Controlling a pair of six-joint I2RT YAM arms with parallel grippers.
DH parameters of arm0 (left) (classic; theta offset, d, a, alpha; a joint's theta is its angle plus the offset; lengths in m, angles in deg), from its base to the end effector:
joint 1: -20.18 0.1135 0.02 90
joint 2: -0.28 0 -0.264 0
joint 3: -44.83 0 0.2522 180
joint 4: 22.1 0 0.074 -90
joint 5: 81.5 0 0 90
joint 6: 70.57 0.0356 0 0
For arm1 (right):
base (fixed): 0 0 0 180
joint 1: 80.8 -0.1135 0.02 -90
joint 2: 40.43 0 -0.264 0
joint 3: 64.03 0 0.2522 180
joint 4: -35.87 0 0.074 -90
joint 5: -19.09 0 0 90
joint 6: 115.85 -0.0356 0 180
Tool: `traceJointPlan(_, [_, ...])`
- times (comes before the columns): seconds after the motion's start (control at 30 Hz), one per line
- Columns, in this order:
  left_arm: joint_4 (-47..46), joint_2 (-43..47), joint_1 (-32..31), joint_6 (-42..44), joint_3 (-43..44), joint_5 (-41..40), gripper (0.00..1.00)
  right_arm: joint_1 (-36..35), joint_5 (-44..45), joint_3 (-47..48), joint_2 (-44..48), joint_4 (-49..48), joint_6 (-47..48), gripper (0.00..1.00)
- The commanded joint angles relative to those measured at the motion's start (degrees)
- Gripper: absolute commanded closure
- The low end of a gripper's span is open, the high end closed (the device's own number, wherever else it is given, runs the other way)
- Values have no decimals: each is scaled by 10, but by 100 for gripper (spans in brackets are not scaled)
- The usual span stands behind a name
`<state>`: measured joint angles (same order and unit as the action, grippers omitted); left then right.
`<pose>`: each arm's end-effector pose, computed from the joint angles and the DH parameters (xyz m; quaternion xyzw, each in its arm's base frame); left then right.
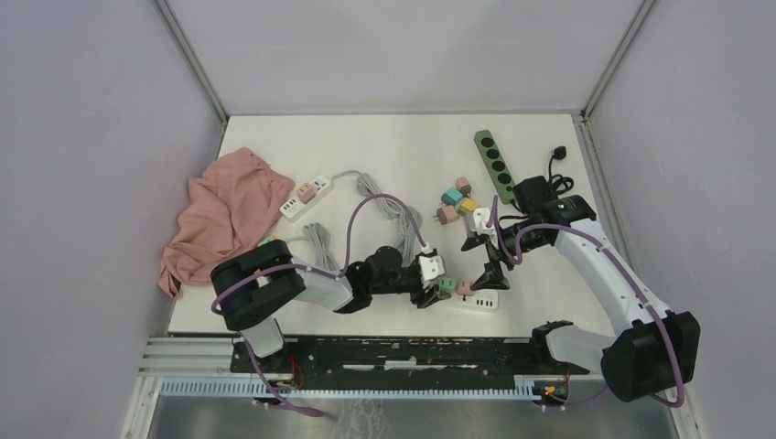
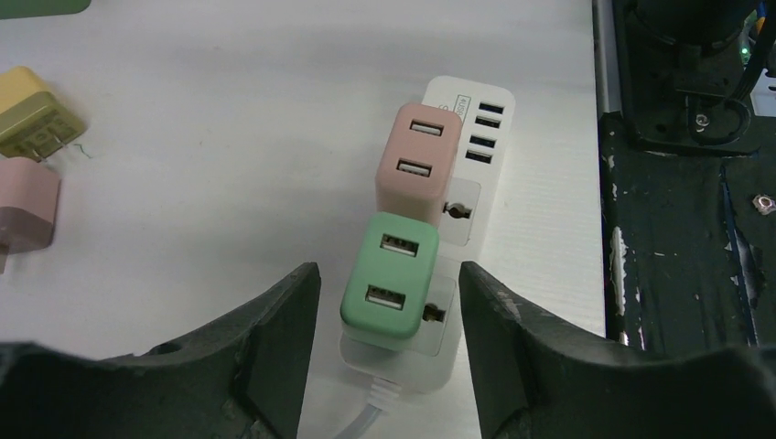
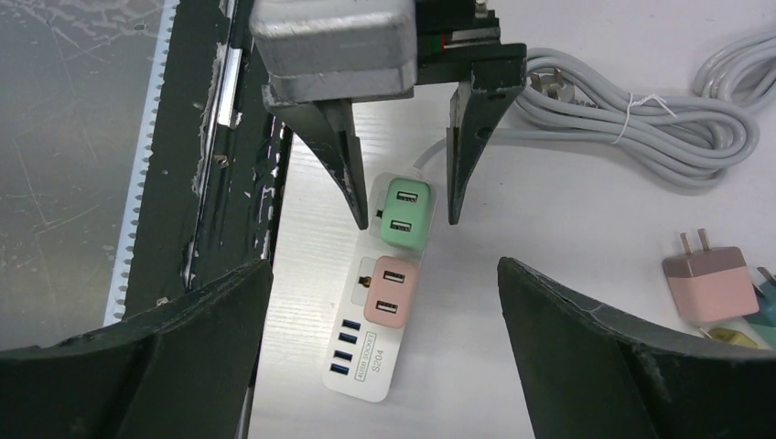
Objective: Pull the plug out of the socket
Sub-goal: Remove the plug from the socket.
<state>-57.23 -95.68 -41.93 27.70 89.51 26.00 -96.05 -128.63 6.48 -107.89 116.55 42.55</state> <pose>0.1350 -0.2780 0.1493 0.5300 0.5931 -0.3773 0.4744 0.1759 0.0792 0.2799 -0.6194 0.6142 0.3870 0.2991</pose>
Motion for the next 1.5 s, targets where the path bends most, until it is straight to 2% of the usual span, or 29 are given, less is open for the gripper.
traceJointPlan(0.0, [4,-20,15,16,42,56,39,3,-6,-1,-2,5,8,1])
traceJointPlan(0.1, [9,-35,23,8,55,78,53,3,-3,-1,-5,5,8,1])
traceJointPlan(0.17, [17,-39,29,0,61,87,74,2,0,-1,-8,5,6,1])
traceJointPlan(0.33, [28,-27,35,-14,50,95,95,3,17,-9,-13,-14,-7,1])
traceJointPlan(0.37, [28,-21,34,-16,43,86,97,3,24,-14,-12,-24,-14,1])
traceJointPlan(0.53, [29,21,34,-40,-7,30,97,-4,78,-57,-14,-117,-75,1])
traceJointPlan(0.7, [-1,47,28,-68,-58,-9,97,-50,129,-94,-20,-202,-100,4])
traceJointPlan(0.83, [-16,42,23,-79,-70,-19,97,-102,160,-112,-30,-256,-129,10])
traceJointPlan(1.07, [-33,39,16,-84,-76,-30,97,-156,187,-117,-55,-287,-138,21])
traceJointPlan(1.27, [-39,40,15,-83,-81,-31,97,-170,208,-109,-71,-280,-125,37])
traceJointPlan(1.47, [-47,41,15,-82,-85,-31,97,-175,207,-104,-77,-268,-112,61])
